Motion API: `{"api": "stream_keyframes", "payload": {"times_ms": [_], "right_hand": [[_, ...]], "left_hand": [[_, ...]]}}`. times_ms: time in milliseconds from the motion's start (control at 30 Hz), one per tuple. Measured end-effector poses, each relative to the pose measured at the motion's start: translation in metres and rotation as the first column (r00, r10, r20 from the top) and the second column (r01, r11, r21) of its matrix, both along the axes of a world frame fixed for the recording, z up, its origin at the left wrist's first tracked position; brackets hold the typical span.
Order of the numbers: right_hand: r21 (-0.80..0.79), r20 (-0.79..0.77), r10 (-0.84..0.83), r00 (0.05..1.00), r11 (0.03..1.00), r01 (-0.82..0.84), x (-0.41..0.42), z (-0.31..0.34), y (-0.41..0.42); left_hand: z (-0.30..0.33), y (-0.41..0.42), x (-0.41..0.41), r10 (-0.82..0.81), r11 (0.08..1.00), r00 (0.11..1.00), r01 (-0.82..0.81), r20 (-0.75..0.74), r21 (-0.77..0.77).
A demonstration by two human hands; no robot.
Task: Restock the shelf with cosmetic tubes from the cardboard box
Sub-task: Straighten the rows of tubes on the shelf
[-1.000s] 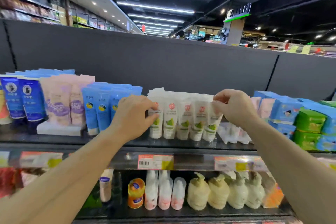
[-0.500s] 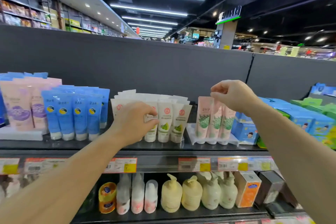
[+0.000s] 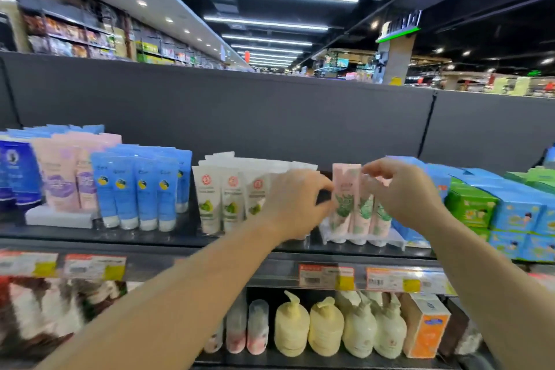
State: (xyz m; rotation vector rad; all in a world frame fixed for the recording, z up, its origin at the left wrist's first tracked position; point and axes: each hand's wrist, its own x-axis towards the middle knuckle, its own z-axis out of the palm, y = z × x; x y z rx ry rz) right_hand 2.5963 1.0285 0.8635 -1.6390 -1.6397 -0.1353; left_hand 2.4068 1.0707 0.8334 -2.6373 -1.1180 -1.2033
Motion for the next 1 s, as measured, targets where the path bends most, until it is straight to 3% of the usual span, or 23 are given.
{"api": "stream_keyframes", "payload": {"times_ms": [300,500,633,900,1000], "right_hand": [[-0.138,-0.068,0.239,0.969,0.959,-0.246,-0.122,-0.059,0.006],[-0.243,0.029,0.427,0.904,0.880,-0.408,-0.228,-0.080,0.005],[-0.290,0.127,0.412,0.902,0.885,-0.364,-0.276,-0.089,0.008],[-0.422,0.206,0.226,0.952,0.898,-0.122,-0.315,-0.100,0.011],[-0.447,0.208,0.199,0.958,0.890,-0.088,-0.320,-0.100,0.012]], "left_hand": [[-0.037,-0.012,-0.124,0.223,0.970,0.974,-0.225,-0.033,-0.091],[-0.066,-0.023,-0.248,0.492,0.845,0.858,-0.512,-0.146,-0.156],[-0.074,-0.018,-0.308,0.517,0.775,0.810,-0.580,-0.277,-0.250],[-0.079,-0.010,-0.338,0.408,0.782,0.821,-0.540,-0.399,-0.312],[-0.078,-0.009,-0.337,0.404,0.777,0.835,-0.529,-0.374,-0.341]]}}
